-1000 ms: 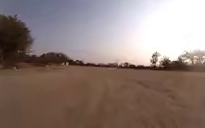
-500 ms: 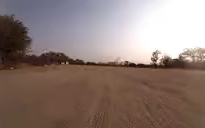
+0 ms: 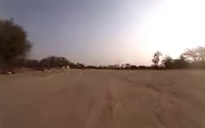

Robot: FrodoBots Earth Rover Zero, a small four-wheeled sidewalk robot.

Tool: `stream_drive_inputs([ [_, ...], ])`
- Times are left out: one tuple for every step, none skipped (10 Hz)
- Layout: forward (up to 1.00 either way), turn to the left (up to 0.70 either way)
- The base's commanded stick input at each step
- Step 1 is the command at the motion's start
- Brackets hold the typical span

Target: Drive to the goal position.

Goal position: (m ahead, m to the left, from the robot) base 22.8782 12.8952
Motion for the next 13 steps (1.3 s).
stream_drive_inputs([
  [0.7,0.0],
  [0.7,0.0],
  [0.7,0.0],
  [0.7,0.0],
  [0.7,0.0],
  [0.7,0.0],
  [0.7,0.0],
  [0.7,0.0],
  [0.7,0.0],
  [0.7,0.0],
  [0.7,0.0],
  [0.7,0.0],
  [0.7,0.0],
])
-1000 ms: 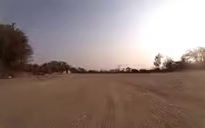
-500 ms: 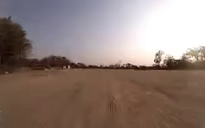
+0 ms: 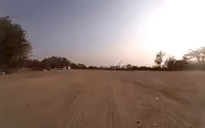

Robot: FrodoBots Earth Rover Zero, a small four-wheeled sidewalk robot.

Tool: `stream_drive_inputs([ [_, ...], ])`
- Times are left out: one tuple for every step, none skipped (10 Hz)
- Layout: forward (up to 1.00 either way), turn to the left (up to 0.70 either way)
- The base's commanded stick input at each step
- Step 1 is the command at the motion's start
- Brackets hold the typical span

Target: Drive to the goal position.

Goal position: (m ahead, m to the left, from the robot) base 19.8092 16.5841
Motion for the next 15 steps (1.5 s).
stream_drive_inputs([
  [0.7,0.0],
  [0.7,0.0],
  [0.7,0.0],
  [0.7,0.0],
  [0.7,0.0],
  [0.7,0.0],
  [0.7,0.0],
  [0.7,0.0],
  [0.7,0.0],
  [0.7,0.0],
  [0.7,0.0],
  [0.7,0.0],
  [0.7,0.0],
  [0.7,0.0],
  [0.7,0.0],
])
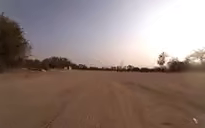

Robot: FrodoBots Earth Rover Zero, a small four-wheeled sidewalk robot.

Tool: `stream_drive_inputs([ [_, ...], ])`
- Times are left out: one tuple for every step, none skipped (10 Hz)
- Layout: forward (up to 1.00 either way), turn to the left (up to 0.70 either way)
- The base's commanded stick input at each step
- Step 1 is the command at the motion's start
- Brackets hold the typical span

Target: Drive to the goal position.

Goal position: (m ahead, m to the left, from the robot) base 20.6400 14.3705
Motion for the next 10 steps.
stream_drive_inputs([
  [0.7,0.0],
  [0.7,0.0],
  [0.7,0.0],
  [0.7,0.0],
  [0.7,0.0],
  [0.7,0.0],
  [0.7,0.0],
  [0.7,0.0],
  [0.7,0.0],
  [0.7,0.0],
])
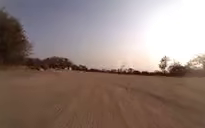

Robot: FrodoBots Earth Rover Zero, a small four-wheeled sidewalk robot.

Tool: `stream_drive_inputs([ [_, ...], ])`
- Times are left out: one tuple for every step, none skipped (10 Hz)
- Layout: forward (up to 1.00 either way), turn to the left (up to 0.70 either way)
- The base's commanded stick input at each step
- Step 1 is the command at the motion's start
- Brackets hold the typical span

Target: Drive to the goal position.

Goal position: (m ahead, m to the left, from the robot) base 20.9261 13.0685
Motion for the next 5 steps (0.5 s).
stream_drive_inputs([
  [0.7,0.0],
  [0.7,0.0],
  [0.7,0.0],
  [0.7,0.0],
  [0.7,0.0],
])
